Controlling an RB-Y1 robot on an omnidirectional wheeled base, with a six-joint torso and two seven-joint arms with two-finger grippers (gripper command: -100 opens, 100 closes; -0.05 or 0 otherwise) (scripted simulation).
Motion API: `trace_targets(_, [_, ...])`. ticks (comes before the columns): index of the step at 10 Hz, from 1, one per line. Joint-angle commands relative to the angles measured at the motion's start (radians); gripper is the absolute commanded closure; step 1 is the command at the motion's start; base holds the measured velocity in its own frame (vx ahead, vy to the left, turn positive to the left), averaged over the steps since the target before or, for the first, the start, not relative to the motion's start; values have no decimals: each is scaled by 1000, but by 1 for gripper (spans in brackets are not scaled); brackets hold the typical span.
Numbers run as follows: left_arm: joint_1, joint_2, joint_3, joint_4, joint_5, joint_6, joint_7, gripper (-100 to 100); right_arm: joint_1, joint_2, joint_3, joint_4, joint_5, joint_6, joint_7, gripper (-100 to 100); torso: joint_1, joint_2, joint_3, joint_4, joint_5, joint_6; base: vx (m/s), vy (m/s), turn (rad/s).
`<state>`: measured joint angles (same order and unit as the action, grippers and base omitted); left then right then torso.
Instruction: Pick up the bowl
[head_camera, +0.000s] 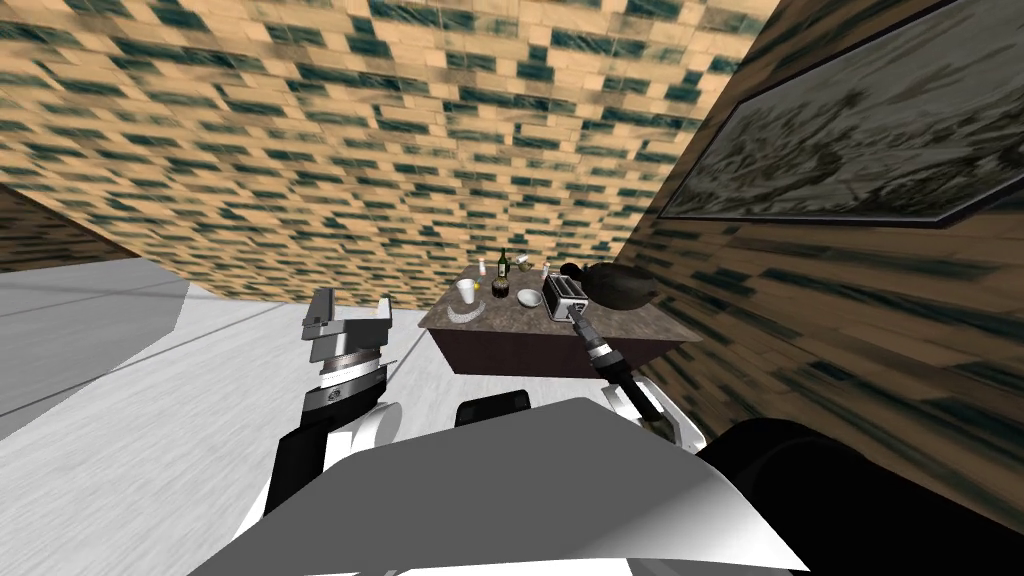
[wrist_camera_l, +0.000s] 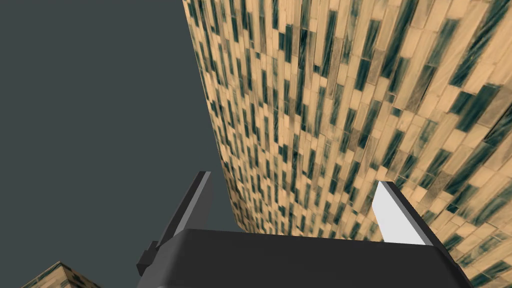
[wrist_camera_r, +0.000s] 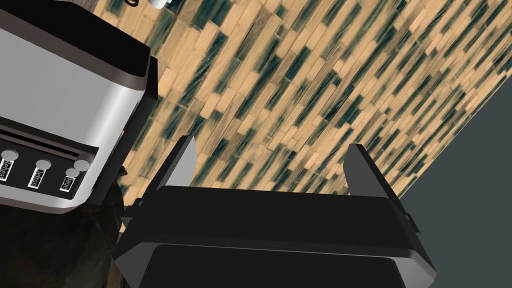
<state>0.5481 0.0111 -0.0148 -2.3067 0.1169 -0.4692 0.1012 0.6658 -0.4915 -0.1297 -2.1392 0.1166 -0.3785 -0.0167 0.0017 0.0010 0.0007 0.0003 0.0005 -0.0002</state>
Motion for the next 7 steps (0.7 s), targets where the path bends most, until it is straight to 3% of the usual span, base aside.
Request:
trace_targets(1, [0,0,0,0,0,0,0,0,39,-50,-9,50,27,-13,15,-100,0,0,0,0,0,0,-28,75,274])
trace_targets(4, [0,0,0,0,0,0,0,0,69,-121,-15,92,47,-16,25,-100,1,0,0,0,0,0,-4,58,126])
trace_targets(7, [0,0,0,0,0,0,0,0,133,-212,-31,165,89,-22,46,-100,0,-1,0,0,0,0,0,52,160])
